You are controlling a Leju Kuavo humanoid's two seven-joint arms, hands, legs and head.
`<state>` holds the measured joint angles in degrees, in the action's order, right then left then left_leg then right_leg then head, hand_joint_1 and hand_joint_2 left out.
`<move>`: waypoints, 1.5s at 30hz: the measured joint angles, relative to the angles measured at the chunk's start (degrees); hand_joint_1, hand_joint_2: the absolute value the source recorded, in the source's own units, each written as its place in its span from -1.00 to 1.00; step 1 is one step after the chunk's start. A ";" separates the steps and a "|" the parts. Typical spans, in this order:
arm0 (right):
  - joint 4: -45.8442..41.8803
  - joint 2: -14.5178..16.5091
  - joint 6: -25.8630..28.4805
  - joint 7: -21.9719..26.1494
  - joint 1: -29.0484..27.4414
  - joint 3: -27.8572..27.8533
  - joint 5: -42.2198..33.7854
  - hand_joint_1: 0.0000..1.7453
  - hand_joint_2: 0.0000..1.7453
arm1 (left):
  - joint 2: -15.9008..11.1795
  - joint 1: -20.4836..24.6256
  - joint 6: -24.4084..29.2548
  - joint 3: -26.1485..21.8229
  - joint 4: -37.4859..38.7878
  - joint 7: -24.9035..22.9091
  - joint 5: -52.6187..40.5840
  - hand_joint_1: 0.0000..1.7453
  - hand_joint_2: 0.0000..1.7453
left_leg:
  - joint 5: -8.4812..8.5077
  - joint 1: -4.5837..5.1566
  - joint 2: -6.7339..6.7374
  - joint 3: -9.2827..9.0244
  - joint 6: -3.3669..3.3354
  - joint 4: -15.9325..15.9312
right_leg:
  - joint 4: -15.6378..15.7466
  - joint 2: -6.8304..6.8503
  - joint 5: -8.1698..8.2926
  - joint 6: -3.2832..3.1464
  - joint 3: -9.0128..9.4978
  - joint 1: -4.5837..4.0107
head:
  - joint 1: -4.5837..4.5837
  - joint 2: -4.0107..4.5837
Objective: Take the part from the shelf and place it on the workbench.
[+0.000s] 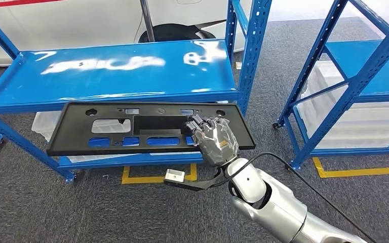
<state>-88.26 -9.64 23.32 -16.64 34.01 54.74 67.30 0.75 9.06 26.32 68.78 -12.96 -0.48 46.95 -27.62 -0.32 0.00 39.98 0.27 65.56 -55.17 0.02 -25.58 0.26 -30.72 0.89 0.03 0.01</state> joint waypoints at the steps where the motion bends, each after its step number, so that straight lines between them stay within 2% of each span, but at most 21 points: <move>1: 0.00 -0.04 -0.04 -0.01 0.00 -0.01 0.04 1.00 1.00 | 0.00 0.04 0.01 0.00 0.00 0.00 -0.02 -1.00 1.00 | -1.90 -0.10 0.00 0.82 0.22 3.84 | -0.03 0.00 0.60 0.01 -0.81 0.00 | 0.01 -0.01; 3: 0.00 -0.17 -0.11 -0.01 0.00 -0.01 0.08 1.00 1.00 | 0.00 0.08 0.02 0.00 0.00 0.00 -0.07 -1.00 1.00 | -1.93 -0.19 0.00 0.19 0.33 7.04 | -0.07 -0.02 1.81 0.15 -2.44 -0.01 | 0.01 -0.01; 4: -0.01 -0.23 -0.13 -0.01 0.00 -0.01 0.09 1.00 1.00 | 0.00 0.09 0.02 0.00 0.00 0.00 -0.09 -1.00 1.00 | -0.52 -0.20 0.00 -1.60 0.21 5.52 | -0.08 -0.04 2.39 0.27 -3.19 -0.01 | 0.01 -0.01; 7: -0.23 -0.32 -0.13 -0.01 0.06 -0.04 0.11 1.00 1.00 | 0.01 0.09 0.02 0.01 0.00 0.00 -0.20 -1.00 1.00 | 1.32 0.08 -0.11 -10.53 -0.73 -6.91 | -0.08 -0.09 3.88 0.93 -4.71 -0.11 | -0.04 -0.01; 9: -0.42 -0.35 -0.13 -0.05 0.16 -0.10 0.15 1.00 1.00 | 0.04 -0.05 0.02 0.01 0.00 0.00 -0.23 -1.00 1.00 | 0.41 0.45 -0.19 -13.31 -1.34 -11.92 | 0.13 -0.05 4.91 1.55 -5.19 -0.18 | -0.14 -0.01; 12: -0.44 -0.52 -0.42 -0.25 0.18 -0.14 0.20 1.00 1.00 | 0.11 -0.24 0.02 0.01 -0.01 0.01 -0.21 -1.00 1.00 | 1.72 0.42 -0.01 -12.30 -2.32 -12.64 | -0.35 -0.06 4.78 2.52 -6.10 -0.13 | -0.19 -0.01; 16: -0.44 -0.85 -0.77 -0.64 0.07 -0.15 0.22 1.00 1.00 | 0.18 -0.27 0.00 0.02 -0.01 0.00 -0.23 -1.00 1.00 | 4.14 0.45 0.15 -9.88 -3.57 -12.87 | -12.99 -0.09 -4.99 3.00 -10.01 -0.05 | -0.44 -0.01; 18: -0.44 -1.01 -0.82 -0.75 -0.03 -0.14 0.22 1.00 1.00 | 0.19 -0.24 0.00 0.02 0.00 0.00 -0.26 -1.00 1.00 | 5.18 0.60 0.17 -8.57 -3.55 -12.80 | -17.39 -0.09 -5.45 3.10 -9.93 -0.06 | -0.46 -0.01; 19: -0.44 -1.07 -0.84 -0.81 -0.06 -0.14 0.22 1.00 1.00 | 0.19 -0.23 0.00 0.02 0.00 -0.02 -0.29 -1.00 1.00 | 5.67 0.63 0.17 -7.94 -3.46 -12.72 | -16.52 -0.08 -4.04 3.08 -8.44 -0.06 | -0.46 -0.01; 21: -0.45 -1.13 -0.87 -0.92 -0.04 -0.17 0.22 1.00 1.00 | 0.19 -0.21 0.00 0.01 -0.01 -0.05 -0.36 -1.00 1.00 | 6.45 0.67 0.14 -6.78 -3.16 -12.35 | -9.60 -0.08 -1.63 2.86 -2.90 -0.09 | -0.51 -0.01; 23: -0.58 -1.15 -0.87 -0.95 0.02 -0.31 0.23 1.00 1.00 | 0.20 -0.12 0.01 0.01 -0.02 -0.09 -0.39 -1.00 1.00 | 7.12 0.78 0.13 -5.84 -2.64 -11.78 | -1.98 -0.14 -1.86 2.52 2.02 -0.32 | -0.56 -0.01; 26: -0.76 -1.16 -0.89 -0.98 0.03 -0.68 0.24 1.00 1.00 | 0.17 -0.07 0.03 0.01 -0.01 -0.12 -0.38 -1.00 1.00 | 8.20 0.74 0.15 -4.70 -1.73 -11.43 | 0.73 -0.13 -2.12 1.59 2.58 -0.46 | -0.65 -0.01; 28: -0.77 -1.17 -0.92 -1.00 0.00 -0.81 0.24 1.00 1.00 | 0.11 -0.10 0.05 0.00 0.00 -0.13 -0.38 -1.00 1.00 | 6.16 0.55 0.10 -3.49 -1.00 -9.49 | 0.82 -0.01 -1.11 0.60 1.53 -0.21 | -0.59 -0.01; 31: -0.82 -1.19 -0.95 -0.99 0.00 -0.89 0.23 1.00 1.00 | 0.08 -0.03 0.07 0.00 0.00 -0.13 -0.38 -1.00 1.00 | -1.55 -0.01 0.06 -0.38 0.20 0.99 | 0.83 0.11 0.49 -0.05 -0.32 -0.08 | -0.47 -0.01; 32: -0.84 -1.21 -0.97 -1.00 -0.02 -0.90 0.22 1.00 1.00 | 0.08 -0.02 0.07 0.00 0.00 -0.13 -0.38 -1.00 1.00 | -2.85 -0.16 0.06 0.22 0.46 4.38 | 0.81 0.12 1.01 -0.02 -0.97 -0.09 | -0.47 -0.01; 34: -0.85 -1.23 -0.99 -1.01 -0.04 -0.91 0.13 1.00 1.00 | 0.08 0.01 0.07 0.00 0.00 -0.13 -0.40 -1.00 1.00 | -1.71 -0.36 0.07 -1.17 0.67 5.62 | 0.77 0.10 2.05 0.14 -2.31 -0.08 | -0.47 -0.01; 36: -0.86 -1.24 -1.00 -1.02 -0.04 -0.93 0.05 1.00 1.00 | 0.08 0.05 0.07 0.00 0.00 -0.13 -0.43 -1.00 1.00 | 1.10 -0.45 0.05 -6.45 0.50 -1.32 | 0.75 0.01 3.02 0.50 -3.45 -0.08 | -0.48 -0.01; 38: -0.90 -1.26 -0.99 -1.02 0.03 -1.04 0.04 1.00 1.00 | 0.10 0.07 0.06 0.01 0.00 -0.14 -0.50 -1.00 1.00 | 1.41 -0.20 -0.08 -11.71 -0.07 -9.73 | 0.74 -0.05 3.84 1.10 -4.21 -0.20 | -0.51 -0.01; 39: -0.92 -1.28 -0.98 -1.02 0.09 -1.10 0.00 1.00 1.00 | 0.12 0.06 0.06 0.02 0.00 -0.14 -0.54 -1.00 1.00 | 0.98 0.00 -0.16 -12.86 -0.40 -11.92 | 0.76 -0.04 4.22 1.44 -4.46 -0.24 | -0.55 -0.01; 42: -0.92 -1.38 -0.98 -1.01 0.17 -1.19 -0.22 1.00 1.00 | 0.19 -0.11 0.00 0.04 0.00 -0.15 -0.70 -1.00 1.00 | 1.44 0.17 -0.17 -12.55 -1.73 -12.94 | 0.46 -0.01 4.67 2.42 -5.17 -0.14 | -0.59 -0.01; 45: -0.92 -1.51 -0.98 -1.01 0.13 -1.21 -0.31 1.00 1.00 | 0.25 -0.18 -0.07 0.04 0.00 -0.15 -0.82 -1.00 1.00 | 2.72 0.16 -0.03 -11.56 -3.16 -13.06 | -7.30 -0.05 -0.73 2.81 -8.32 -0.01 | -0.68 -0.01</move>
<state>-89.18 -11.15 22.34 -17.65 34.14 53.53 66.99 1.00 8.88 26.25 68.83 -12.96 -0.63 46.13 -24.89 -0.15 -0.03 28.42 -2.89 52.50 -62.47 -0.02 -26.31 3.06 -39.04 0.88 -0.64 0.00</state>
